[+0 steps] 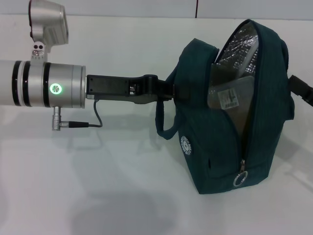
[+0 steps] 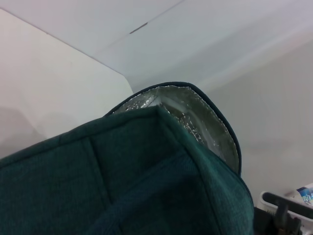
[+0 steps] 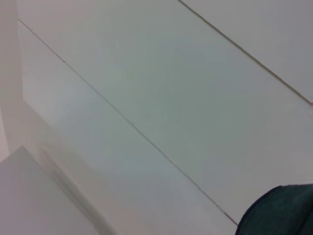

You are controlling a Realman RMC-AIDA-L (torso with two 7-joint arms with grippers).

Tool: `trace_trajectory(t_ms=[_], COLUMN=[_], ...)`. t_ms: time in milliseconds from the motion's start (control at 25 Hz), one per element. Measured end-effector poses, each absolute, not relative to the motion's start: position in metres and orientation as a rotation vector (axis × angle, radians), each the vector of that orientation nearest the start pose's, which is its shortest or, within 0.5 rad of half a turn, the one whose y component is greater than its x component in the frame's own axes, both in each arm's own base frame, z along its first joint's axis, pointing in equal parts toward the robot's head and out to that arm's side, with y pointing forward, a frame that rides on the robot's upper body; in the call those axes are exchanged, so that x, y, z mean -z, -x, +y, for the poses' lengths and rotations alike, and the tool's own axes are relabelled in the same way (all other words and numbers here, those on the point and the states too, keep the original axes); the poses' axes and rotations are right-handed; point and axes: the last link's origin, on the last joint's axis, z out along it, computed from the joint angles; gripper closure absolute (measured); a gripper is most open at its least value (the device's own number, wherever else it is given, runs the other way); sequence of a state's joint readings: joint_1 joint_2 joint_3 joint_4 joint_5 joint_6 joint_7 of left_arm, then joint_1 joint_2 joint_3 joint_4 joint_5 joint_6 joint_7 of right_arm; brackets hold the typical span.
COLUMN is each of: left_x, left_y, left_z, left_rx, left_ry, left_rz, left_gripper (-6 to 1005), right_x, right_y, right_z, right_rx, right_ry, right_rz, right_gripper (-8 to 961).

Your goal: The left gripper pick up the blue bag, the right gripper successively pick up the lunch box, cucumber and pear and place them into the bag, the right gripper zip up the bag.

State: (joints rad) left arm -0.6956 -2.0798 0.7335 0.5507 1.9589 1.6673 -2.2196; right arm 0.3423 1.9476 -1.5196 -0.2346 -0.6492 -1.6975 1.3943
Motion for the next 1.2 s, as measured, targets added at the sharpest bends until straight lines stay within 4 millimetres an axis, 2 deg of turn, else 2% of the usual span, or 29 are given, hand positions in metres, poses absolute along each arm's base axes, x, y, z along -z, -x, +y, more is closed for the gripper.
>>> trace_trajectory(t_ms=[360, 600, 800, 960, 1200], left_x=[0.021, 0.021, 0.021, 0.021, 0.022], left_y=[0.205, 0.207, 0.207, 0.206, 0.205], left_z=[0.343, 0.342, 0.342, 0.342, 0.342], left_rx=[0.896, 0.893, 0.900, 0.899, 0.900], left_ry=[2.651, 2.649, 2.645, 2.649, 2.652], left_rz=[-1.777, -1.773, -1.773, -1.769, -1.767], left_gripper=[959, 959, 959, 959, 959], right_x=[-0.025, -0.031, -0.016, 0.005, 0.036], right_y=[-0.300, -0.295, -0.298, -0.306, -0.313], right_z=[0.257, 0.224, 0.199, 0.184, 0.181], right_rx=[-1.521, -1.543, -1.457, -1.335, -1.157], right_ry=[2.160, 2.277, 2.397, 2.426, 2.515], right_rz=[0.997, 0.671, 0.507, 0.470, 0.527], right_gripper=[292, 148, 152, 156, 158])
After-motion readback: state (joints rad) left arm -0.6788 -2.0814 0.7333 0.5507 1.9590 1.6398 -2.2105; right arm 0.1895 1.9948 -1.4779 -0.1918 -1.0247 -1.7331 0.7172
